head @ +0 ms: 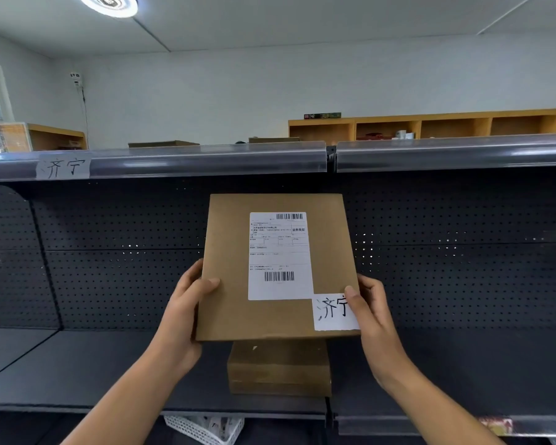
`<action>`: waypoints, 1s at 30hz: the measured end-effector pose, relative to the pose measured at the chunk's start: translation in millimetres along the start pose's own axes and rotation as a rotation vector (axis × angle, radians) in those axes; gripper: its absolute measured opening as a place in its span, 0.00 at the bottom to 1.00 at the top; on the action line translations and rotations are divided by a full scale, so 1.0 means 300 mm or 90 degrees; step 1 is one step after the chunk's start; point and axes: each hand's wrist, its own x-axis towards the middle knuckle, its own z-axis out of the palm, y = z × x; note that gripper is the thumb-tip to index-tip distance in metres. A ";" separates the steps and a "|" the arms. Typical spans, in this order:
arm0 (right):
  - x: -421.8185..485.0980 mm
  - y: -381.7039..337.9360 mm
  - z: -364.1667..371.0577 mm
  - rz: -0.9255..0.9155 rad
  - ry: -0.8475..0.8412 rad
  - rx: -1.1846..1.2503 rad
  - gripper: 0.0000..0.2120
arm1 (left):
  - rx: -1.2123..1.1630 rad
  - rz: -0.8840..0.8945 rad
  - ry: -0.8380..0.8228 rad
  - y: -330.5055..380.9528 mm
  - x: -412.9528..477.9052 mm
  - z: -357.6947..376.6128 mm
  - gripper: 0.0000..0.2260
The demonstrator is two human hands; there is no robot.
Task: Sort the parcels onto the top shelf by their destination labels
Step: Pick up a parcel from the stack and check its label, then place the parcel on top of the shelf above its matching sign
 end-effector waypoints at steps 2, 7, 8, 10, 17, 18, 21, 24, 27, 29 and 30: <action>0.002 -0.011 0.010 0.010 -0.008 0.006 0.13 | -0.019 0.035 0.012 0.007 -0.021 -0.015 0.28; -0.017 -0.033 0.072 0.012 -0.036 0.013 0.20 | -0.014 0.096 0.040 0.036 -0.082 -0.069 0.19; -0.022 -0.039 0.090 0.004 -0.039 0.013 0.20 | -0.006 0.099 0.044 0.048 -0.096 -0.086 0.19; -0.038 -0.052 0.126 -0.006 -0.055 0.010 0.23 | 0.014 0.097 0.044 0.068 -0.130 -0.131 0.22; -0.069 -0.119 0.349 -0.019 -0.147 0.011 0.25 | 0.093 0.113 0.048 0.205 -0.244 -0.363 0.34; -0.071 -0.133 0.389 -0.020 -0.159 0.013 0.23 | 0.094 0.123 0.066 0.226 -0.255 -0.388 0.33; -0.078 -0.185 0.506 -0.027 -0.188 0.015 0.20 | 0.058 0.156 0.134 0.277 -0.286 -0.471 0.32; -0.087 -0.216 0.615 -0.035 -0.206 0.018 0.20 | 0.032 0.193 0.174 0.334 -0.323 -0.560 0.30; -0.105 -0.233 0.722 -0.046 -0.232 0.009 0.20 | 0.064 0.217 0.206 0.403 -0.359 -0.643 0.27; -0.106 -0.245 0.782 -0.051 -0.247 0.005 0.18 | 0.105 0.228 0.219 0.449 -0.378 -0.687 0.25; -0.105 -0.254 0.813 -0.058 -0.254 0.004 0.18 | 0.121 0.235 0.220 0.473 -0.387 -0.710 0.24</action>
